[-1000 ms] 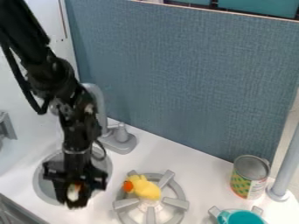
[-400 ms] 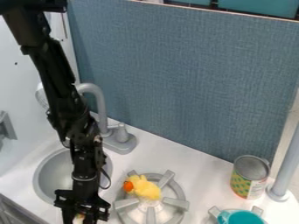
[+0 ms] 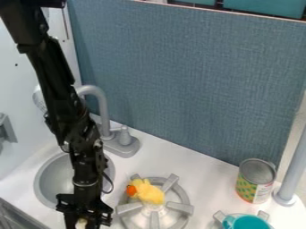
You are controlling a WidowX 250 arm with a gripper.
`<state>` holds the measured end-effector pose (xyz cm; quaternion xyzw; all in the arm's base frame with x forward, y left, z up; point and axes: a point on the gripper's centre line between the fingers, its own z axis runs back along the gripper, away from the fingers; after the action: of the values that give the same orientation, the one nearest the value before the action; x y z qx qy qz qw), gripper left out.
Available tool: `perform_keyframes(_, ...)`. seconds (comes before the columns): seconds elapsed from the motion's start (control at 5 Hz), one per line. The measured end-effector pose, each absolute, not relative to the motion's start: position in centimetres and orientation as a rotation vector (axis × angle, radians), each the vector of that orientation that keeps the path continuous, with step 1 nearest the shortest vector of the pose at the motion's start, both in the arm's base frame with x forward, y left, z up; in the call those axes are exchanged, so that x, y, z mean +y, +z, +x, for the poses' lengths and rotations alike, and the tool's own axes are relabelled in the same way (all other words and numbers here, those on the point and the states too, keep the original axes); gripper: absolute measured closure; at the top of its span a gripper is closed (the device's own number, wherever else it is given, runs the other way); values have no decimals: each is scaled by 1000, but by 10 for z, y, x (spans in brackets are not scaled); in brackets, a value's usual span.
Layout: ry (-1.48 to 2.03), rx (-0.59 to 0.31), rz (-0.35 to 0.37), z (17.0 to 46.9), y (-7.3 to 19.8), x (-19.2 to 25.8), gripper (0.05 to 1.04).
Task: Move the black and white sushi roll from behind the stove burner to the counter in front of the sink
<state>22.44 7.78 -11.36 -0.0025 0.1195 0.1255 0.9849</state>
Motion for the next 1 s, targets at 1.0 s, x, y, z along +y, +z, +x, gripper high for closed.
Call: perform_keyframes(1.0,290,8,124,245,33,60,83)
